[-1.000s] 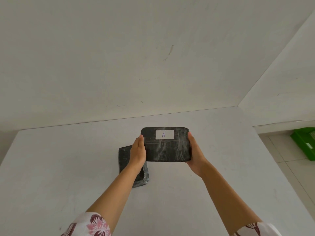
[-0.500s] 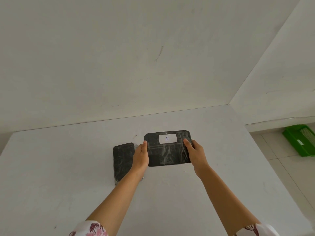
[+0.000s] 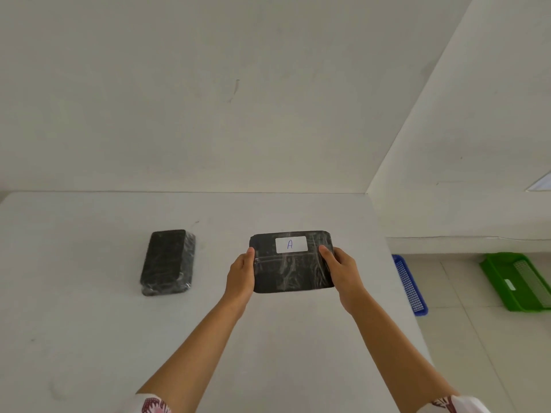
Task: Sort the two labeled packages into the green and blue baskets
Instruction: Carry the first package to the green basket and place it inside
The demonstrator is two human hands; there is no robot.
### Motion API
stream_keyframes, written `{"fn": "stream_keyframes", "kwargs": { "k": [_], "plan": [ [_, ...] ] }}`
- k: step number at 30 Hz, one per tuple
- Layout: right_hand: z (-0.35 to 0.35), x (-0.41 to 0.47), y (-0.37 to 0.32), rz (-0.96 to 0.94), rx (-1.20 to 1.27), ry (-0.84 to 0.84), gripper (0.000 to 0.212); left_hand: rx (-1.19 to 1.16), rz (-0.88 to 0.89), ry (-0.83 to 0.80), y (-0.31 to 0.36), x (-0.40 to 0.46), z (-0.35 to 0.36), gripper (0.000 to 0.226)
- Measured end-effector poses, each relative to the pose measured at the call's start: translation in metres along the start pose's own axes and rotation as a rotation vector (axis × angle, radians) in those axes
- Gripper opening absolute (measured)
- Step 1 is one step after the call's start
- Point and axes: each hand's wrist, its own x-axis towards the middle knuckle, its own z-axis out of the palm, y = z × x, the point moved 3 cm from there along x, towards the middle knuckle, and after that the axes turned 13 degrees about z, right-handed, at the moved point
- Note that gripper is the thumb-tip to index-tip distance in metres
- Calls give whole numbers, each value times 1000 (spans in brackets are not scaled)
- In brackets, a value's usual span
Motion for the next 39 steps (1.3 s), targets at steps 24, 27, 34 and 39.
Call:
{"fn": "stream_keyframes", "kwargs": {
  "k": [24,27,34,39],
  "plan": [
    [-262,-9,33,18,49,118,28,70,14,-110,33,-83,246,52],
    [-301,0,41,43,41,104,28,75,9,-103,31,-91,287,53],
    [-455,28,44,38,16,142,25,6,-16,-135,54,-126,442,53],
    [-570,51,43,22,24,188,24,-62,14,-149,82,-143,554,37]
  ]
}}
